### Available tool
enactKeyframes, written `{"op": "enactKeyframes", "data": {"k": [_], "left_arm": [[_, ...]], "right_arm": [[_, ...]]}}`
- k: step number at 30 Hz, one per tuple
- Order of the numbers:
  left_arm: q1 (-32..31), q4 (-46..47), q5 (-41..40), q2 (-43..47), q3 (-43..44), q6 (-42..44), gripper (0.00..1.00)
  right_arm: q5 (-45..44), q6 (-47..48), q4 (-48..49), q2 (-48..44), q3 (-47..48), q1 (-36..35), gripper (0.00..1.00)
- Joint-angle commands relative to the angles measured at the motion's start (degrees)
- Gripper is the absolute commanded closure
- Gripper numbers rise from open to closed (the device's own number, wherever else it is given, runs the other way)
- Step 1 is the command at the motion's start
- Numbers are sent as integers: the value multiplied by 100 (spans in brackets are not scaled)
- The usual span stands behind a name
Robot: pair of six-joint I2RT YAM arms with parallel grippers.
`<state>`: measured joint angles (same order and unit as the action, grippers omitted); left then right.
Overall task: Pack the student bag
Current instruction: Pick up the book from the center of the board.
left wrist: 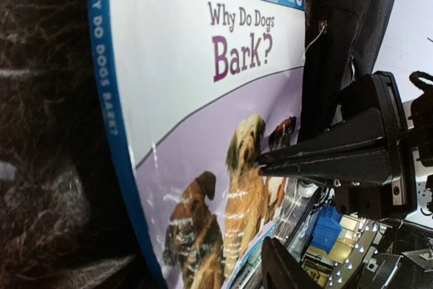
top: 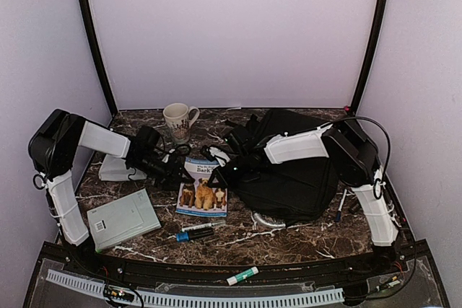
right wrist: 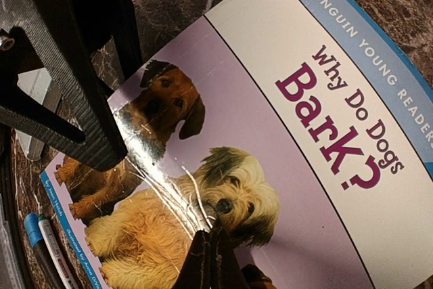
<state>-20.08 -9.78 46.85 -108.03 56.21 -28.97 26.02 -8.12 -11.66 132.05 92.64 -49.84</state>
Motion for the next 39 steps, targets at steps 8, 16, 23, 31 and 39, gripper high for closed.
{"op": "enactKeyframes", "data": {"k": [8, 16, 23, 31, 39], "left_arm": [[-190, 576, -158, 207, -375, -692, 81], [-188, -429, -1066, 1242, -4, -307, 100], [-197, -1356, -1373, 2253, 695, 106, 100], [-453, -857, -1293, 3265, 894, 302, 100], [-1143, 2695, -1063, 3099, -6, -1013, 100]], "right_arm": [[-275, -73, -1056, 638, -219, -32, 100], [-107, 102, -1263, -194, 104, 214, 93], [996, 642, -1692, -1684, 234, 855, 65], [1638, 1138, -1786, -3732, -577, 1896, 39], [2394, 853, -755, -5023, -2010, 2599, 15]]}}
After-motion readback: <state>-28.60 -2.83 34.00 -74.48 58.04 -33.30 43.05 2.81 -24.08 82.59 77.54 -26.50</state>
